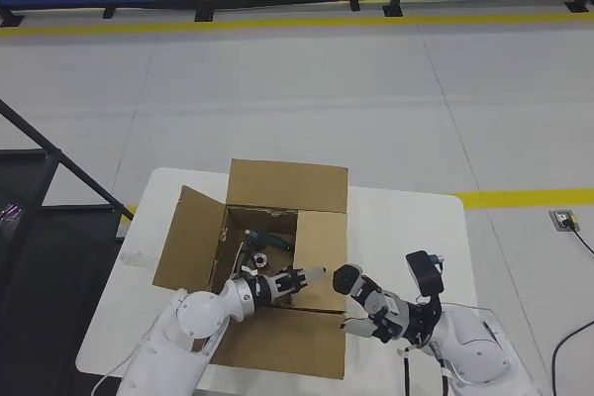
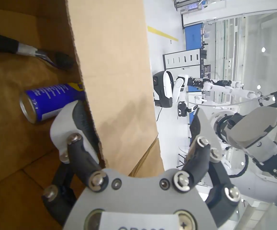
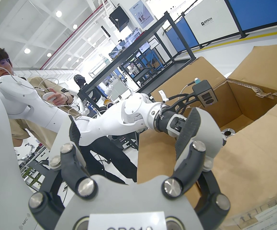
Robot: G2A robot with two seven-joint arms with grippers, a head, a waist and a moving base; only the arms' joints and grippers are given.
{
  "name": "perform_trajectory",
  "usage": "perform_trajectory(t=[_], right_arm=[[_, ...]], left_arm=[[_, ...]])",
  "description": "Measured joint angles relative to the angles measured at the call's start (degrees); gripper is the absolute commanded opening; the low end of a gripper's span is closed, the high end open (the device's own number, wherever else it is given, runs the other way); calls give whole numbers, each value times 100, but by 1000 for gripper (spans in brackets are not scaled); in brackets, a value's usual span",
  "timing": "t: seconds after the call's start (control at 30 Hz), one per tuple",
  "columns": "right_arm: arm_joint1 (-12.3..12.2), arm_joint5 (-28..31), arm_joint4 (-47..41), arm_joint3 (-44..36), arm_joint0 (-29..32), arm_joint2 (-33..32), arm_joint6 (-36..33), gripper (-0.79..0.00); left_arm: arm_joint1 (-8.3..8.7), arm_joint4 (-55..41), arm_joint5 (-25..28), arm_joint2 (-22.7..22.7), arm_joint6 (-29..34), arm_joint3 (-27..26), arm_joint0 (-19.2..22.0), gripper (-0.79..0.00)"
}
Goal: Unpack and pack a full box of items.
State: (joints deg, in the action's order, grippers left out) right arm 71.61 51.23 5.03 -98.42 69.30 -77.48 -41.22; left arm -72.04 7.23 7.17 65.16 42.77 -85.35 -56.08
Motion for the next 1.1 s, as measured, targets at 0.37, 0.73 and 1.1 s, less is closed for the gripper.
perform_trajectory(t=[0.37, 0.73, 1.1], right_arm=[[-71, 12, 258, -199, 87, -186, 517, 0], [-83, -561, 1440, -1104, 1312, -1147, 2257, 0], [-82, -595, 1589, -1212, 1652, -1199, 2470, 0]], left_arm=[[20, -237, 120, 96, -221, -734, -165, 0], [-215, -481, 257, -717, -837, -465, 433, 0], [-618, -516, 132, -1814, -1012, 682, 1432, 0]])
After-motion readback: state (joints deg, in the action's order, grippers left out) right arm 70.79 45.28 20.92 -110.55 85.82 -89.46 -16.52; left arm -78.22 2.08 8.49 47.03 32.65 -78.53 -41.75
